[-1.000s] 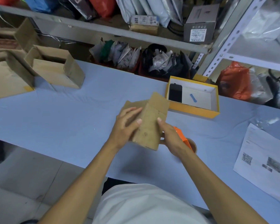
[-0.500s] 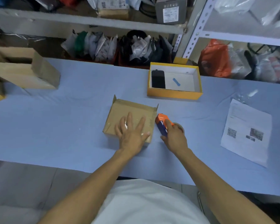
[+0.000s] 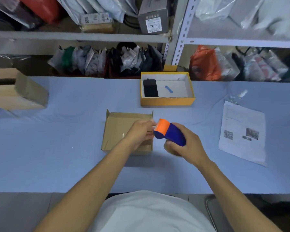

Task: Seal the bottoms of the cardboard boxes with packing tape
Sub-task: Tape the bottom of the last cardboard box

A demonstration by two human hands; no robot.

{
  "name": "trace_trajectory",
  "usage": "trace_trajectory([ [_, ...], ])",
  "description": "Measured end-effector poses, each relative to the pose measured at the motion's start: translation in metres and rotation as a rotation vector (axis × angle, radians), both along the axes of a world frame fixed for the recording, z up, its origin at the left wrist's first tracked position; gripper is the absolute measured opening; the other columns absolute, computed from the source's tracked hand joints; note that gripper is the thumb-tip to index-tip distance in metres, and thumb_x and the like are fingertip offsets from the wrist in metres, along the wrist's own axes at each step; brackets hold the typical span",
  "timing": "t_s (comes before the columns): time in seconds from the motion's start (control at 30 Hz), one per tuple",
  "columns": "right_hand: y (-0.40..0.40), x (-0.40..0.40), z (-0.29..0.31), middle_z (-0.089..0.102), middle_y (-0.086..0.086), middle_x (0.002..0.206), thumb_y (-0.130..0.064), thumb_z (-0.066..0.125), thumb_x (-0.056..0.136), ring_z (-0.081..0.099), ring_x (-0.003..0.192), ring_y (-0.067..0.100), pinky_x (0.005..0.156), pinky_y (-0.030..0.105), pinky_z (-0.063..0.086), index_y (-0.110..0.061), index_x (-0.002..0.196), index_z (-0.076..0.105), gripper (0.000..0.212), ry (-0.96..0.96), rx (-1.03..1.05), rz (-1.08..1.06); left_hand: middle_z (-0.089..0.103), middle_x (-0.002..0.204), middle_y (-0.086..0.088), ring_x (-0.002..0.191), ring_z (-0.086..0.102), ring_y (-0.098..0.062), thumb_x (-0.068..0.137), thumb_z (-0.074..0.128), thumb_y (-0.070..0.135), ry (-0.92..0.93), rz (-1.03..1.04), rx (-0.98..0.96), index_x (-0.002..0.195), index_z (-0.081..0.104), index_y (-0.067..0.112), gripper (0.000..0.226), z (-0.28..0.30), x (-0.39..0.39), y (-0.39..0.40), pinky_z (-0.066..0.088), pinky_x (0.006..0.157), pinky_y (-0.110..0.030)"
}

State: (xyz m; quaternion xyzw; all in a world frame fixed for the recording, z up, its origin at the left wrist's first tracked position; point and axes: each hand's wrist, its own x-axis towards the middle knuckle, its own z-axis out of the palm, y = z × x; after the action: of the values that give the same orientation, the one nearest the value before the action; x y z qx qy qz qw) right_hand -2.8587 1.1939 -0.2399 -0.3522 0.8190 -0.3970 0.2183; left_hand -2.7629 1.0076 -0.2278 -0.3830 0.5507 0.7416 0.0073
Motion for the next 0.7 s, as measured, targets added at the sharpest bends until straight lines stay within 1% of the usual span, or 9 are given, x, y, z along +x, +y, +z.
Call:
trace_trajectory([
  [0.07, -0.001, -0.004, 0.002, 0.061, -0.022, 0.115, -0.045, 0.080, 0.072, 0.061, 0.102, 0.005, 0.079, 0.030, 0.058, -0.045, 0.129, 0.048, 0.066, -0.013, 0.004, 0.036, 0.075, 0.095, -0.011, 0.090, 0.072, -0.024, 0.095, 0.059, 0.029, 0.026, -0.045, 0.020, 0.095, 0.074, 0.012, 0.023, 0.002, 0.000, -0.002, 0.059, 0.080, -0.030],
  [0.1, -0.002, -0.006, 0.002, 0.060, -0.021, 0.117, -0.046, 0.082, 0.072, 0.060, 0.104, 0.006, 0.079, 0.030, 0.058, -0.043, 0.131, 0.047, 0.068, -0.016, 0.001, 0.045, 0.076, 0.090, -0.008, 0.086, 0.072, -0.022, 0.095, 0.061, 0.025, 0.025, -0.040, 0.014, 0.091, 0.074, 0.013, 0.018, 0.002, 0.000, -0.005, 0.059, 0.076, -0.027],
  [0.2, -0.005, -0.013, 0.002, 0.058, -0.024, 0.120, -0.048, 0.083, 0.072, 0.057, 0.107, 0.003, 0.079, 0.027, 0.058, -0.043, 0.132, 0.046, 0.071, -0.008, -0.010, 0.080, 0.071, 0.070, 0.001, 0.069, 0.066, -0.012, 0.095, 0.062, 0.011, -0.021, 0.009, 0.000, 0.077, 0.069, 0.013, 0.019, 0.000, -0.002, -0.013, 0.053, 0.061, -0.020],
  [0.27, -0.009, -0.017, 0.000, 0.057, -0.024, 0.121, -0.048, 0.083, 0.072, 0.056, 0.109, 0.001, 0.079, 0.024, 0.057, -0.042, 0.133, 0.045, 0.072, -0.009, -0.012, 0.111, 0.071, 0.067, 0.002, 0.064, 0.066, -0.009, 0.094, 0.062, 0.009, -0.054, 0.021, -0.005, 0.076, 0.069, 0.012, 0.020, 0.000, -0.004, -0.015, 0.052, 0.058, -0.018],
  [0.37, -0.013, -0.027, -0.005, 0.058, -0.017, 0.117, -0.050, 0.080, 0.075, 0.058, 0.104, 0.008, 0.080, 0.025, 0.055, -0.042, 0.136, 0.042, 0.073, 0.070, 0.066, 0.173, 0.074, 0.074, -0.001, 0.066, 0.071, -0.008, 0.088, 0.069, 0.006, -0.154, 0.039, -0.138, 0.077, 0.072, 0.011, 0.012, -0.002, -0.005, -0.020, 0.054, 0.058, -0.018],
  [0.4, -0.011, -0.032, -0.007, 0.059, -0.014, 0.114, -0.051, 0.079, 0.076, 0.058, 0.100, 0.010, 0.080, 0.026, 0.054, -0.043, 0.137, 0.040, 0.073, 0.105, 0.114, 0.205, 0.073, 0.074, -0.002, 0.064, 0.070, -0.008, 0.085, 0.073, 0.004, -0.175, 0.064, -0.181, 0.075, 0.072, 0.010, 0.011, -0.005, -0.003, -0.022, 0.055, 0.058, -0.019],
  [0.5, -0.004, -0.055, -0.012, 0.060, -0.009, 0.110, -0.050, 0.078, 0.077, 0.058, 0.098, 0.014, 0.083, 0.029, 0.052, -0.045, 0.138, 0.039, 0.073, 0.141, 0.234, 0.275, 0.072, 0.071, -0.003, 0.060, 0.070, -0.012, 0.079, 0.079, 0.006, -0.258, 0.120, -0.357, 0.071, 0.073, 0.010, 0.010, -0.015, 0.002, -0.034, 0.061, 0.066, -0.028],
  [0.6, -0.018, -0.072, -0.019, 0.060, -0.004, 0.112, -0.046, 0.079, 0.077, 0.057, 0.098, 0.016, 0.085, 0.033, 0.053, -0.041, 0.140, 0.041, 0.074, 0.171, 0.270, 0.286, 0.071, 0.062, 0.003, 0.060, 0.071, -0.015, 0.079, 0.074, 0.008, -0.324, 0.124, -0.510, 0.063, 0.073, 0.016, 0.018, -0.019, -0.002, -0.044, 0.061, 0.065, -0.029],
  [0.7, -0.037, -0.086, -0.025, 0.062, 0.000, 0.114, -0.044, 0.079, 0.077, 0.057, 0.099, 0.018, 0.085, 0.037, 0.053, -0.040, 0.141, 0.041, 0.074, 0.205, 0.315, 0.292, 0.071, 0.060, 0.002, 0.061, 0.070, -0.016, 0.076, 0.064, 0.003, -0.336, 0.099, -0.575, 0.059, 0.073, 0.013, 0.022, -0.020, -0.011, -0.047, 0.061, 0.066, -0.031],
])
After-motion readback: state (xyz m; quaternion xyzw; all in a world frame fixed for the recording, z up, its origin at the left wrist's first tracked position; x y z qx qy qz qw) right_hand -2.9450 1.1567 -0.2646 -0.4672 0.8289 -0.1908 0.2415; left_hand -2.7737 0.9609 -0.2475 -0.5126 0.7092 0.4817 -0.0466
